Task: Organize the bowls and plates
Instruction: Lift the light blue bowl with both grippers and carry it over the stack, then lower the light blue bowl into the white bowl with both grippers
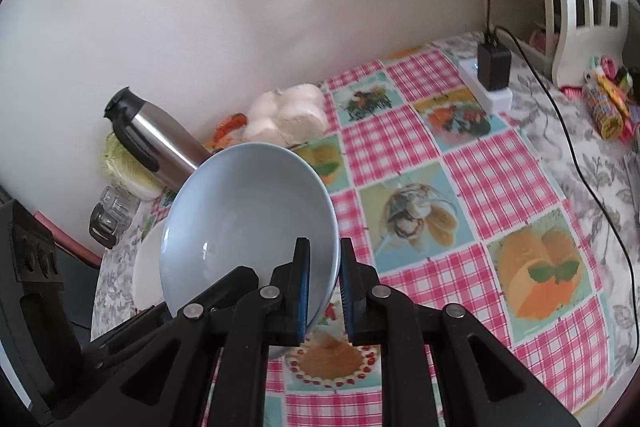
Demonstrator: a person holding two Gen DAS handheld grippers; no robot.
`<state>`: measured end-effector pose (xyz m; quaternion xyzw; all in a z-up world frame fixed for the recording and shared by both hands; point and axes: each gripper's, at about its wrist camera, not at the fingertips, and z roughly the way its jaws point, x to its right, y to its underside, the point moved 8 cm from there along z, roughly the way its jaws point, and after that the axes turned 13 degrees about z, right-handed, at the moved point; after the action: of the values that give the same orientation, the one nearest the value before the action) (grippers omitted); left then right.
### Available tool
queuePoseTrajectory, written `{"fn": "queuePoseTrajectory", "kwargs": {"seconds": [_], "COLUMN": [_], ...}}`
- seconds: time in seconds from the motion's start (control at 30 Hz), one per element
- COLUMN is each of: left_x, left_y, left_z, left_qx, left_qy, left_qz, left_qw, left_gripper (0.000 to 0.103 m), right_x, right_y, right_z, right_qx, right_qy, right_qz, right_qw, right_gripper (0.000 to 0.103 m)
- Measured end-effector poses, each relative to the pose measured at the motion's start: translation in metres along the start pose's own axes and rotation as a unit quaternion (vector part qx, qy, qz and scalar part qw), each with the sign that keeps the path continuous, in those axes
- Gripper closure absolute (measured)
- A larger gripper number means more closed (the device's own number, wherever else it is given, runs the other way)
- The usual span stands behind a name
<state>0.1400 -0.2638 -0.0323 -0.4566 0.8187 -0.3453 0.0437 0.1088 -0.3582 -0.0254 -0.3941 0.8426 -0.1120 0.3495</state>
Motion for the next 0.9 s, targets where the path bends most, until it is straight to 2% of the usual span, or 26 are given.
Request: {"fn": "queuePoseTrajectory", "kwargs": {"seconds": [0.4,0.9], "left_x": [-0.053,-0.134], "left_y": [-0.001,0.013], "left_z": [-0.046,-0.066], "left_qx": [0.035,0.038], "left_qy": [-0.004,-0.024], "left_qz": [-0.030,-0.097], "left_qw": [0.9989,0.9942], "left_gripper": [0.074,0.074], "right_x": [-0.057,-0.119], "right_y": [0.018,0.053], "right_z": [0.010,0.047], "right_qx": [-0.001,-0.031], "right_qy": [-0.016,-0.022], "right_qz": [-0.032,-0.073], "right_qw": [0.999,0.997], "right_gripper": [0.087,0.087]}}
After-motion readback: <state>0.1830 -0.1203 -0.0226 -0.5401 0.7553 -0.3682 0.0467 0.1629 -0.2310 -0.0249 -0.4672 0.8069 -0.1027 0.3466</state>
